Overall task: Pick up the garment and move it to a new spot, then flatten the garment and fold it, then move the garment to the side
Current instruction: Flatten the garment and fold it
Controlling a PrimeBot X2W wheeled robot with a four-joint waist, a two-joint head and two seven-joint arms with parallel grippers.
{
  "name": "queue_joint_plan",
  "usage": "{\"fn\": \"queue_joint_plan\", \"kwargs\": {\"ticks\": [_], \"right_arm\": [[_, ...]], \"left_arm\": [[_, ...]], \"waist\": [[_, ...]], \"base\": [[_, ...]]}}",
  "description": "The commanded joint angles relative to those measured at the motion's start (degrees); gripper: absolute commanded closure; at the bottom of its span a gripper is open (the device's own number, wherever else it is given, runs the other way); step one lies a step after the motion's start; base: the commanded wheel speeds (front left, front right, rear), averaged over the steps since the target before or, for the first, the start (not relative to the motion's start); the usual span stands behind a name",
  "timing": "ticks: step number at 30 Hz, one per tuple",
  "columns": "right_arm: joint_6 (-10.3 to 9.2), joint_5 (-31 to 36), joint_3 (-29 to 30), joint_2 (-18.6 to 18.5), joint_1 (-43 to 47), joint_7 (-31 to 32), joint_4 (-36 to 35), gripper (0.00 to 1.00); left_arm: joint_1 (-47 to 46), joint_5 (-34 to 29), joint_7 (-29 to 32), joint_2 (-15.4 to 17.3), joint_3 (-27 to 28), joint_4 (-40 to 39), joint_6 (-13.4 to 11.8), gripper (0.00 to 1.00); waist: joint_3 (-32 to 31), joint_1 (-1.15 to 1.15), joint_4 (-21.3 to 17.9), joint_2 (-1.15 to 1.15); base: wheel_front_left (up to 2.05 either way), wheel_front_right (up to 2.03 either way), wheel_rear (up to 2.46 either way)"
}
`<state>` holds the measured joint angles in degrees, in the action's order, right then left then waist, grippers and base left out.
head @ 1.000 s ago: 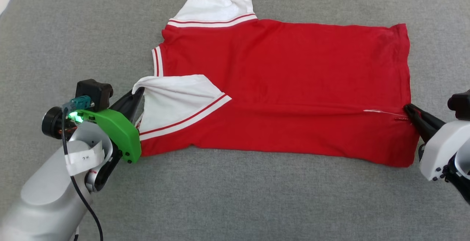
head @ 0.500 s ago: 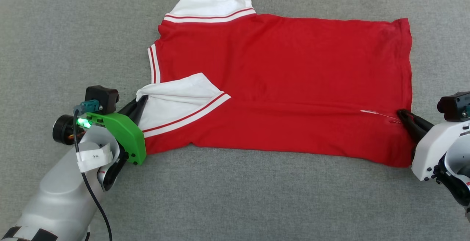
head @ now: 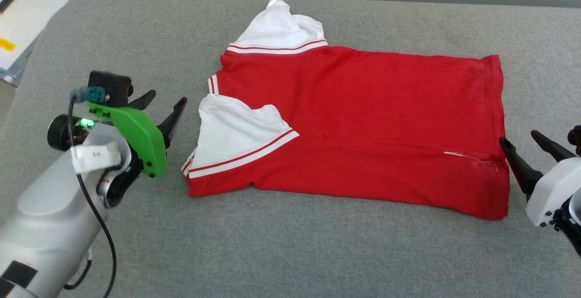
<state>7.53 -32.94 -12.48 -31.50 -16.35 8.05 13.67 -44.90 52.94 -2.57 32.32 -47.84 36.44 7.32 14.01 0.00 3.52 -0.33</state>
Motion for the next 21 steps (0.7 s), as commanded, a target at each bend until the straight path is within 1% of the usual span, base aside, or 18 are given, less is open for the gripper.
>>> {"fn": "queue_joint_plan", "kwargs": {"ticks": [1,4,8,12,15,17,21], "right_arm": [[-0.04,0.50,0.53,-0.07,0.80,-0.16,-0.40,0.00],[-0.04,0.85,1.27,0.28,1.37,0.33,-0.99,0.00],[-0.04,1.23,1.54,0.88,1.54,1.12,-1.81,0.00],[-0.04,1.41,1.19,1.49,1.42,1.98,-2.46,0.00],[-0.04,1.35,0.75,1.71,1.36,2.76,-2.90,0.00],[-0.04,1.36,0.60,1.79,1.07,3.07,-3.08,0.00],[-0.04,1.46,0.07,2.03,0.26,3.54,-3.30,0.00]], "left_arm": [[-1.66,1.30,2.87,1.24,-0.84,-1.28,0.15,0.00],[-3.64,4.59,11.94,3.37,-3.49,-5.49,0.16,0.00],[-5.60,9.19,22.33,5.45,-6.51,-10.12,0.16,0.00],[-6.90,12.92,30.47,6.39,-8.85,-11.94,0.16,0.00],[-7.27,14.13,34.79,6.70,-10.75,-11.54,0.16,0.00],[-7.30,14.62,36.63,6.59,-11.78,-10.74,0.16,0.00],[-7.13,14.38,38.48,6.10,-13.99,-8.98,0.16,0.00]], "waist": [[-1.21,0.00,1.15,0.33],[-1.55,0.00,1.55,0.33],[-1.47,0.00,1.71,0.33],[-1.03,0.00,1.34,0.33],[-0.35,0.00,0.77,0.33],[0.20,0.00,0.28,0.33],[1.40,0.00,-0.84,0.33]], "base": [[0.00,0.00,0.00],[0.00,0.00,0.00],[0.00,0.00,0.00],[0.00,0.00,0.00],[0.00,0.00,0.00],[0.00,0.00,0.00],[0.00,0.00,0.00]]}}
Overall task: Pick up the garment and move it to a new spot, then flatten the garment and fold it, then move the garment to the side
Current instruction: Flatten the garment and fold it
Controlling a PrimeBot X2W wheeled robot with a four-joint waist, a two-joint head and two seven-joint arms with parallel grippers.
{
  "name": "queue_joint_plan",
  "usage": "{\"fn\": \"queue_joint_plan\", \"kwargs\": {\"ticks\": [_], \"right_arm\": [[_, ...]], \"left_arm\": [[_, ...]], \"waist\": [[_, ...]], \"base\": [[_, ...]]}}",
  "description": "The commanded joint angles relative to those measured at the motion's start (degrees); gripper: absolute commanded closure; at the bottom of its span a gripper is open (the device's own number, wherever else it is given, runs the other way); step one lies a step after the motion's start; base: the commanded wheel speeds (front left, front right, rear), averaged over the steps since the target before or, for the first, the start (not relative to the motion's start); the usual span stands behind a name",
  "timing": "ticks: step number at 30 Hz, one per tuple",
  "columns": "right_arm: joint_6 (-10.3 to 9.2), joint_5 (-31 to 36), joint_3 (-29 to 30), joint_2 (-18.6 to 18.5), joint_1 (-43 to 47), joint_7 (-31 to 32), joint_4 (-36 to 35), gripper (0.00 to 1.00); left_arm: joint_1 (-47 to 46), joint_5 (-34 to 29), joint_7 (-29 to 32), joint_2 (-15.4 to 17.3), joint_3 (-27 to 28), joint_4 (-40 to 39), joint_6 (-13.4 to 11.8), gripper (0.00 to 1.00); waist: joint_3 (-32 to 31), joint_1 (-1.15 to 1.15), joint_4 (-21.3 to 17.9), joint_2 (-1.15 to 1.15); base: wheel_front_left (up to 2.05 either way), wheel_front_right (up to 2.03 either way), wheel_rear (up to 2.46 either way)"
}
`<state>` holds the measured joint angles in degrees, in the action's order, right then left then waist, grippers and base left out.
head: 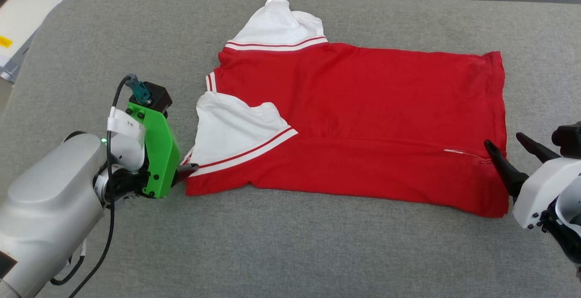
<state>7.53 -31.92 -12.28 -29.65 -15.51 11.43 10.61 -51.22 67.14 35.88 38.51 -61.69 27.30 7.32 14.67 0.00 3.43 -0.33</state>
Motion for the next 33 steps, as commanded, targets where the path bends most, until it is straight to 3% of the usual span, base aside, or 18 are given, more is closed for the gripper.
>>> {"fn": "queue_joint_plan", "kwargs": {"ticks": [1,11,12,13,21,28,33], "right_arm": [[-0.04,0.45,-0.26,0.26,-0.77,0.27,-0.23,0.00],[-0.04,0.44,-1.63,0.51,-2.74,0.65,0.15,0.00],[-0.04,0.42,-1.59,0.38,-2.95,0.69,0.16,0.00],[-0.04,0.40,-1.55,0.26,-3.15,0.74,0.09,0.00],[-0.04,0.13,-1.53,-4.05,-4.12,5.59,-2.67,0.00],[-0.04,-5.42,-2.10,-9.85,-5.41,20.64,-6.60,0.00],[-0.04,-9.05,-3.17,-11.63,-5.72,33.08,-7.32,0.00]], "left_arm": [[-0.62,0.11,0.03,-0.32,-0.54,0.70,0.16,0.00],[2.14,0.74,-0.14,-3.33,-5.76,6.52,0.16,0.00],[2.33,0.92,-0.22,-3.42,-6.34,6.72,0.16,0.82],[2.45,1.15,-0.46,-3.43,-6.62,6.86,0.16,1.00],[1.06,1.59,-5.85,-1.96,-8.03,4.95,0.16,1.00],[-0.28,2.00,-9.56,0.81,-8.79,1.34,0.16,1.00],[-0.93,1.96,-10.99,1.57,-9.42,-0.52,0.16,1.00]], "waist": [[1.00,0.00,-1.01,0.33],[2.44,0.00,-2.77,0.33],[2.33,0.00,-2.80,0.33],[2.22,0.00,-2.84,0.33],[-0.49,0.00,-2.07,0.33],[-2.40,0.00,-1.70,0.33],[-2.58,0.00,-1.28,0.33]], "base": [[0.00,0.00,0.00],[0.00,0.00,0.00],[0.00,0.00,0.00],[0.00,0.00,0.00],[0.00,0.00,0.00],[0.00,0.00,0.00],[0.00,0.00,0.00]]}}
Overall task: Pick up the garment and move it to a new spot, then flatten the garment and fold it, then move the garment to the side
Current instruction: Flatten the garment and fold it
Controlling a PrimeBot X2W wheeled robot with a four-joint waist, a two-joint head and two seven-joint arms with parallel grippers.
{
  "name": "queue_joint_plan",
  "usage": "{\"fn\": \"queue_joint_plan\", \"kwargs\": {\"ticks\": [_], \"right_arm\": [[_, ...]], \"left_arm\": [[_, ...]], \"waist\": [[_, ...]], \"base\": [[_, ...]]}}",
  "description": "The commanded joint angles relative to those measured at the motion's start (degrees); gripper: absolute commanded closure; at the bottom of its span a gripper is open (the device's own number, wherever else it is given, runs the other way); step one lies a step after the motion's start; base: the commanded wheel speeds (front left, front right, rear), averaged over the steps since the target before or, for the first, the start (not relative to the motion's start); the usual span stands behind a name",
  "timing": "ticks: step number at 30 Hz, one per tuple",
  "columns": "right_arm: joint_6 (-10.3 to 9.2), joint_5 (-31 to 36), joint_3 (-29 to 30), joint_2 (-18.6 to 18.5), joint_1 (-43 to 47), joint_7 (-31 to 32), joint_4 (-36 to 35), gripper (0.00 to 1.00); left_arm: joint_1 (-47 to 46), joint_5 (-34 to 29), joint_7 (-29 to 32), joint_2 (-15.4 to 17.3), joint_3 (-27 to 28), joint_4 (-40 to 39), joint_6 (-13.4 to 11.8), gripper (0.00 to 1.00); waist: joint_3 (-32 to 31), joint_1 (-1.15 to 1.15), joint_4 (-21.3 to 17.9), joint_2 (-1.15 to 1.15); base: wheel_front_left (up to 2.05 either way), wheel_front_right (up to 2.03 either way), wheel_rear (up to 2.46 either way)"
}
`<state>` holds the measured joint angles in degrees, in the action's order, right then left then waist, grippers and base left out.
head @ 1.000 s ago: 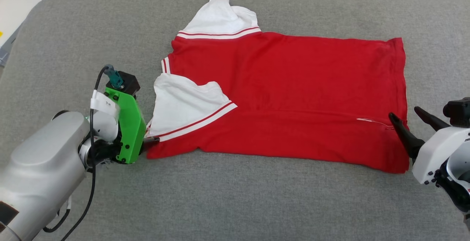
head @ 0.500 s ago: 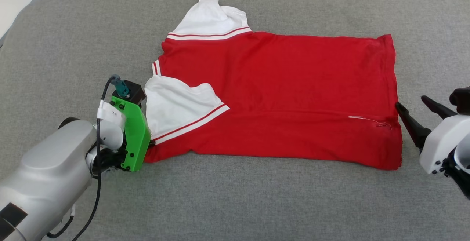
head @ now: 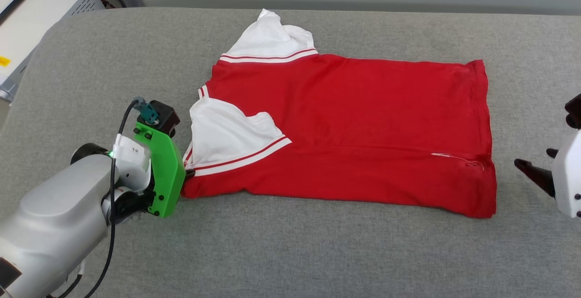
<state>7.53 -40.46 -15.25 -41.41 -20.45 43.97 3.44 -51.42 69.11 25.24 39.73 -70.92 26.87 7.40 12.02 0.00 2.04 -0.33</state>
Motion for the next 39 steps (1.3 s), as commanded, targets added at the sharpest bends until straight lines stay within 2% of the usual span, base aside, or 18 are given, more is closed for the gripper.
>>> {"fn": "queue_joint_plan", "kwargs": {"ticks": [1,4,8,16,21,22,30,39], "right_arm": [[-0.04,-1.04,-0.28,0.21,-0.79,2.11,-0.06,0.00],[-0.04,-2.16,-0.86,0.92,-0.30,6.28,0.95,0.00],[-0.04,-1.63,-1.50,2.86,0.14,7.27,2.97,0.00],[-0.04,0.19,-2.66,9.01,1.68,2.90,10.69,0.00],[-0.04,-0.04,-5.77,10.71,2.75,0.07,14.52,0.00],[-0.04,-0.29,-6.14,10.70,2.55,-1.11,14.64,0.99],[-0.04,-1.59,-6.02,6.99,1.23,-6.94,12.61,1.00],[-0.04,-3.33,-3.13,2.12,5.69,-8.19,5.59,1.00]], "left_arm": [[-0.88,-0.03,-0.50,0.38,-0.28,-0.31,0.09,1.00],[-1.55,-0.16,-0.89,0.26,-0.57,-0.84,0.09,1.00],[-2.36,-0.48,-1.40,0.10,-0.92,-1.16,0.09,1.00],[-3.33,-0.82,-2.43,0.07,-1.48,-1.47,0.09,1.00],[-3.68,-0.63,-2.82,-0.09,-1.72,-1.20,0.09,1.00],[-3.61,-0.48,-2.97,-0.04,-1.76,-1.11,0.09,1.00],[-2.02,1.03,-4.13,0.44,-2.01,-1.04,0.09,1.00],[1.01,1.03,-5.22,3.95,-2.23,-6.66,0.09,1.00]], "waist": [[0.17,0.00,0.21,0.33],[0.72,0.00,0.80,0.33],[1.82,0.00,1.47,0.33],[4.36,0.00,2.40,0.33],[4.94,0.00,2.48,0.33],[4.87,0.00,2.33,0.33],[1.63,0.00,1.10,0.33],[-2.35,0.00,0.53,0.33]], "base": [[0.00,0.00,0.00],[0.00,0.00,0.00],[0.00,0.00,0.00],[0.00,0.00,0.00],[0.00,0.00,0.00],[0.00,0.00,0.00],[0.00,0.00,0.00],[0.00,0.00,0.00]]}}
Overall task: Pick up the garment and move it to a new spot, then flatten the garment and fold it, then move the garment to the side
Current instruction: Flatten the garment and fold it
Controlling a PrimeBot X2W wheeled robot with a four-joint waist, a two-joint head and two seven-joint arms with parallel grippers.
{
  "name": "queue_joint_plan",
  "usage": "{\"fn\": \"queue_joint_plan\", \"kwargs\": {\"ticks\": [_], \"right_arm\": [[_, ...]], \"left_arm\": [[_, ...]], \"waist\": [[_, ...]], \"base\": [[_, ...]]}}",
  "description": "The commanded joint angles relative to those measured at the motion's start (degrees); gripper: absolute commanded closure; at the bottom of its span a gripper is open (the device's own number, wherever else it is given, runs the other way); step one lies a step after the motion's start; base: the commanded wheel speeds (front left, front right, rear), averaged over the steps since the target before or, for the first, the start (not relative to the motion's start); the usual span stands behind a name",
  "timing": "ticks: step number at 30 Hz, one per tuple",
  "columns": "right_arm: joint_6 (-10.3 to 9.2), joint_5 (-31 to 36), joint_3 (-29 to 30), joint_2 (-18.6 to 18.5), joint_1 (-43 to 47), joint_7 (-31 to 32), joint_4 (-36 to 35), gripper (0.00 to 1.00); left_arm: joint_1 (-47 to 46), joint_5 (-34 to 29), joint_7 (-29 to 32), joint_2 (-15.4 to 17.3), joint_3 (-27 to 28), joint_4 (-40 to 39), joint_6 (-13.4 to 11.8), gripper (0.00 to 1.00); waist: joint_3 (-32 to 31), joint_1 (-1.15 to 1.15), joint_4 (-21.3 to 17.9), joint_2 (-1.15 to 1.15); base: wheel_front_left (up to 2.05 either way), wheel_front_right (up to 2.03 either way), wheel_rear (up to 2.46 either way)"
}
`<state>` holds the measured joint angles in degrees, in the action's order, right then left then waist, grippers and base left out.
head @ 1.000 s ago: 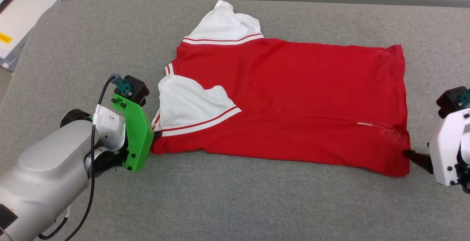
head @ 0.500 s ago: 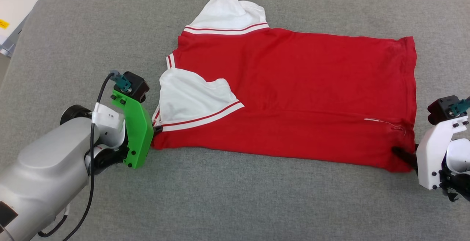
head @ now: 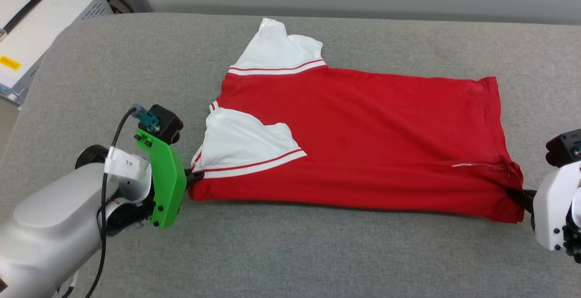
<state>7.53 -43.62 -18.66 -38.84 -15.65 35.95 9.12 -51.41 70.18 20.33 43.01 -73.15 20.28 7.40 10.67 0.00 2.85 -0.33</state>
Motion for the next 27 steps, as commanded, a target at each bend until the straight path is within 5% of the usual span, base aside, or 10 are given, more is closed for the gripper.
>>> {"fn": "queue_joint_plan", "kwargs": {"ticks": [1,13,25,26,27], "right_arm": [[-0.04,-0.25,0.78,-0.76,1.73,0.00,-0.95,1.00],[-0.04,-0.24,7.58,-0.96,13.25,3.98,-8.35,1.00],[-0.04,2.36,7.18,5.64,12.28,4.25,-1.34,1.00],[-0.04,2.39,7.06,5.92,12.13,3.67,-0.97,0.89],[-0.04,2.44,6.95,6.02,12.06,3.15,-0.86,0.49]], "left_arm": [[1.65,-0.41,-0.31,1.23,-0.03,-1.20,0.09,1.00],[9.90,-2.42,-1.09,4.81,-0.14,-8.26,-0.88,1.00],[12.66,-4.50,-0.21,0.91,-0.17,-2.70,-1.20,1.00],[12.76,-4.37,-0.44,0.64,-0.11,-2.30,-1.17,0.49],[12.70,-4.57,-0.86,0.56,-0.03,-2.10,-1.21,0.00]], "waist": [[-1.33,0.00,-0.36,0.33],[-0.78,0.00,-0.65,0.33],[0.57,0.00,-0.51,0.33],[0.12,0.00,-0.48,0.33],[-0.23,0.00,-0.45,0.33]], "base": [[0.00,0.00,0.00],[0.00,0.00,0.00],[0.00,0.00,0.00],[0.00,0.00,0.00],[0.00,0.00,0.00]]}}
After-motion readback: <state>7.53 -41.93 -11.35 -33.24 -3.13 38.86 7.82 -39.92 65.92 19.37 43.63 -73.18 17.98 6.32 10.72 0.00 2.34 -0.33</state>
